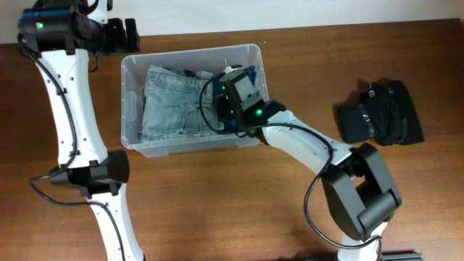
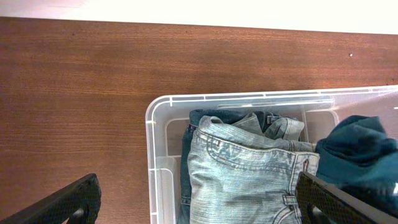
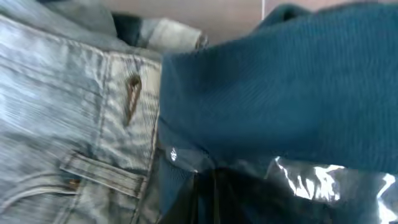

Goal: Pack container
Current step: 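Lower the teal garment into the container's right side and release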

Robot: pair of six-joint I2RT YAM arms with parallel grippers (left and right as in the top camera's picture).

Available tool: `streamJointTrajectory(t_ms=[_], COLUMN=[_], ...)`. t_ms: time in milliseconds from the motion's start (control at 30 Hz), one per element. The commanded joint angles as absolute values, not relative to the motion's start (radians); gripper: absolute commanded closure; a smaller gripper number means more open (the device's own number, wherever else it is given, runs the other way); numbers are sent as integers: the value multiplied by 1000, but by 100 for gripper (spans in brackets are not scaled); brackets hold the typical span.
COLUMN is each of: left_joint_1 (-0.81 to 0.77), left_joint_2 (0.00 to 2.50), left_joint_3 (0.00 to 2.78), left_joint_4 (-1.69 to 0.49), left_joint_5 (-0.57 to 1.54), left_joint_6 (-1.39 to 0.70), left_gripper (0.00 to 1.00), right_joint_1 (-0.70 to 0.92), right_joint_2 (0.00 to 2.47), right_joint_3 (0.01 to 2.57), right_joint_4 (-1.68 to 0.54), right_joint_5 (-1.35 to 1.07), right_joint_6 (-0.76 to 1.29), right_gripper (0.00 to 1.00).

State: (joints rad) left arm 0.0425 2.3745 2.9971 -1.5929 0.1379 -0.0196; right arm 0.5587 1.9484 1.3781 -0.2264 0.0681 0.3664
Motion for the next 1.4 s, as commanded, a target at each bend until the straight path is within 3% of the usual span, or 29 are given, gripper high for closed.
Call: streamJointTrajectory(t_ms=[0, 467, 1367], left_joint_1=[44, 44, 44], left_joint_2=[2348, 2349, 2349], left_joint_3=[3010, 3010, 3010], left_joint_4=[-1595, -1595, -1594], left_joint_5=[130, 130, 130], left_joint_6=[-7, -7, -7], left_gripper=[1, 1, 1], right_joint_1=[539, 436, 493], right_joint_2=[1953, 1956, 2067], right_joint_3=[1386, 1414, 1439], right_joint_4=[-223, -157, -397], right_joint_5=[60, 60, 10], right_joint_6=[374, 371, 366], right_gripper=[96, 96, 96])
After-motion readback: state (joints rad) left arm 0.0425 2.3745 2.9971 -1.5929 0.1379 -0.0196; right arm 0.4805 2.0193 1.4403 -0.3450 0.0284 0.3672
